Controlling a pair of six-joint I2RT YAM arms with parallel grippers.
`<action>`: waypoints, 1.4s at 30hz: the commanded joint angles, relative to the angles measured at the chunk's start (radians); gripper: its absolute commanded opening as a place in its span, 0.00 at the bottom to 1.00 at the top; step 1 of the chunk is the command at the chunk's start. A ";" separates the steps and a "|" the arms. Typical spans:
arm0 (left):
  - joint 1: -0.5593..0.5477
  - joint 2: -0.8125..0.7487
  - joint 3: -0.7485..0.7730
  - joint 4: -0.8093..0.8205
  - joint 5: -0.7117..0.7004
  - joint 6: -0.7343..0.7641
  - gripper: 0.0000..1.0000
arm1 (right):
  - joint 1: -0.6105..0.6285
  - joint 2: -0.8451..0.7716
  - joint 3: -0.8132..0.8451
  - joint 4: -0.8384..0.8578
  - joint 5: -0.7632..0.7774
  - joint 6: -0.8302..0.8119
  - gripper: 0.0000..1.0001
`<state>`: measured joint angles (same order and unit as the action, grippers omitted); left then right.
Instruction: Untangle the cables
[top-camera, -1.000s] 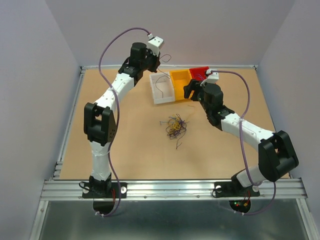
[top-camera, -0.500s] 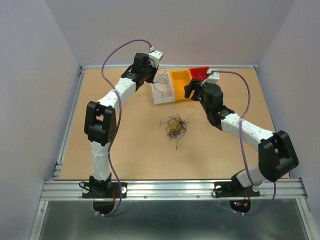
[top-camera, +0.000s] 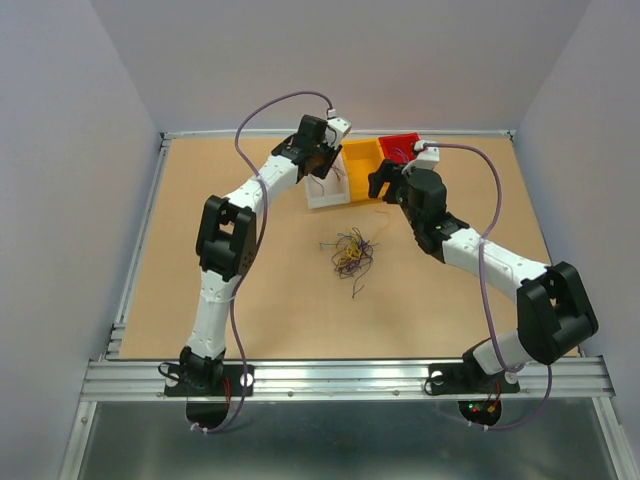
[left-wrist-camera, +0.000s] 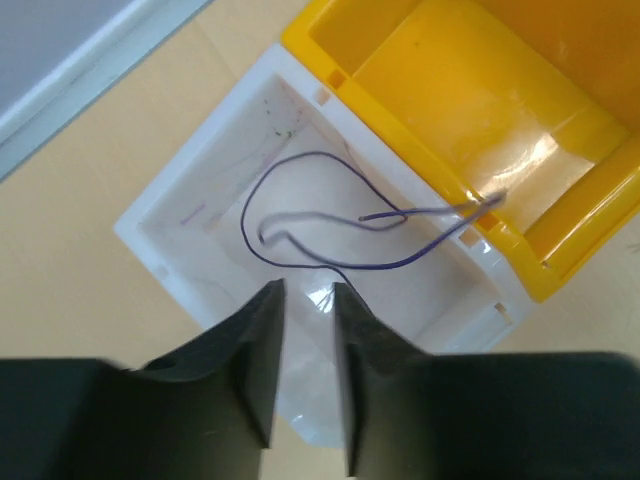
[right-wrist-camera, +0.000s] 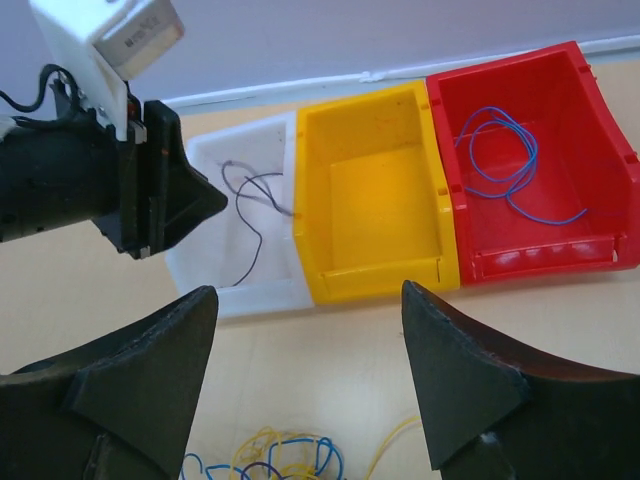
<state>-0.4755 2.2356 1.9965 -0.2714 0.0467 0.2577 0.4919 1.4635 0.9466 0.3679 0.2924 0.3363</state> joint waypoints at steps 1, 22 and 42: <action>0.009 -0.048 -0.013 -0.029 0.015 -0.002 0.49 | -0.003 -0.028 -0.051 0.060 0.020 -0.006 0.89; -0.003 -0.429 -0.693 0.658 -0.255 -0.070 0.82 | 0.093 0.391 0.112 0.247 0.306 -0.014 1.00; -0.236 0.266 -0.009 0.938 -0.888 0.397 0.81 | 0.126 0.386 0.118 0.230 0.599 -0.118 1.00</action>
<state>-0.6773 2.4420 1.8568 0.4759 -0.6514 0.4953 0.5911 1.9244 1.0836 0.5259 0.8387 0.2520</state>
